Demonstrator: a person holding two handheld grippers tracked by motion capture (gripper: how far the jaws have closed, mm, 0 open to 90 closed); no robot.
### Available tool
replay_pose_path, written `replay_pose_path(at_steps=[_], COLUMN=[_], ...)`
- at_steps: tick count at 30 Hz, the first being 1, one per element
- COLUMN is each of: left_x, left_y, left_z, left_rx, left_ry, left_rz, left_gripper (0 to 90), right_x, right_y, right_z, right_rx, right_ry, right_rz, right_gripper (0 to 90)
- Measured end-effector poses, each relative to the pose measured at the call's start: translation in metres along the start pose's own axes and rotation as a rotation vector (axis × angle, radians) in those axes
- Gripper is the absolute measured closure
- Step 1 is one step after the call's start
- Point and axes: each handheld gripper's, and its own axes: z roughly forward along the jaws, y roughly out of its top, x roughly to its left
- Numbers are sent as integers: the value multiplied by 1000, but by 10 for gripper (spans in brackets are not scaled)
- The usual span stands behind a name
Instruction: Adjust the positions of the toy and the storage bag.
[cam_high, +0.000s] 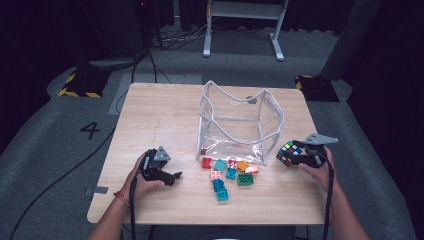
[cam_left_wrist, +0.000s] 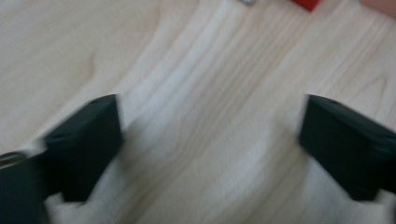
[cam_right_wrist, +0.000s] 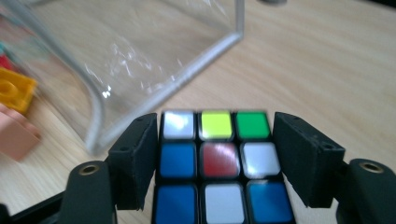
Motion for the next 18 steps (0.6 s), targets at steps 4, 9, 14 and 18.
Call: replay_pose_path(at_steps=[4,9,14,18], left_x=[-3,-7,-9,-12], left_y=[18,41,68,83], left_z=[-1,-5,-5,0], left_rx=[-61,-130,-186,-221], left_ry=[-33,-38,-44,-49], left_rz=[11,28,65,54], left_gripper=[211,226,265,355], right_x=[10,25,39,41], right_y=[13,26,35,32], right_z=[-5,-9,-10,-14], right_rx=[-56,-101,-99,-86], right_ry=[13,57,98,135], right_rz=[-7,-44,-85,-92], right_gripper=[343,361,410,430])
